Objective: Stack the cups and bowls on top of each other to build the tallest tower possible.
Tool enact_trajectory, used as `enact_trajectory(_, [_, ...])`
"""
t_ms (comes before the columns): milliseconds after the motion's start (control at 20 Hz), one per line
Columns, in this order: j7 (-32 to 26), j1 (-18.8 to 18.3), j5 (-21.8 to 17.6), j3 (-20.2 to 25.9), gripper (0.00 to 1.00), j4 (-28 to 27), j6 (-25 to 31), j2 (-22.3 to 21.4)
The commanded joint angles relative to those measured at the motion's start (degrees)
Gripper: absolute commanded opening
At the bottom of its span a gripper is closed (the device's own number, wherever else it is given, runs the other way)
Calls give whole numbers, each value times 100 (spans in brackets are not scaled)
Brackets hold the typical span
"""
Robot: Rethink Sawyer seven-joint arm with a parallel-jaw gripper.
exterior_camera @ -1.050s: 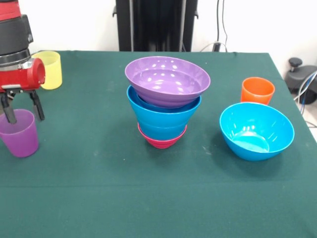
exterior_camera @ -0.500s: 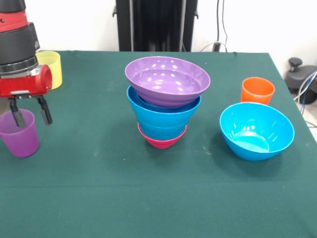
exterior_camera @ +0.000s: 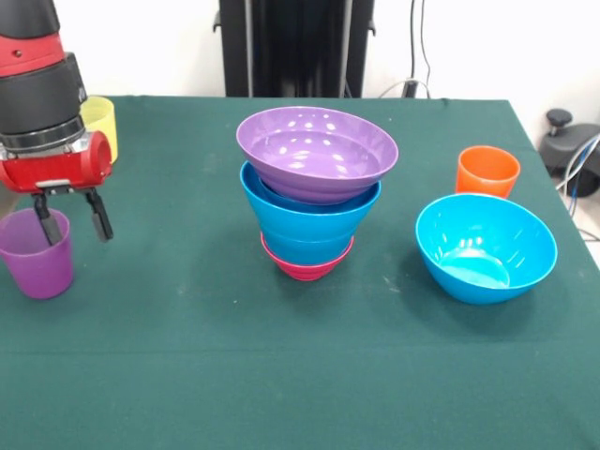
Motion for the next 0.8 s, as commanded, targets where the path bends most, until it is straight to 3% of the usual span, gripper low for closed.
enact_trajectory(50, [-893, 279, -608, -415, 100, -75, -249, 249])
enact_trajectory(200, [-966, 245, -622, -393, 100, -147, -205, 310])
enact_trajectory(600, [-1103, 114, -495, -303, 100, 23, 61, -116])
enact_trajectory(800, [-1144, 70, -507, -313, 100, 19, 70, -125])
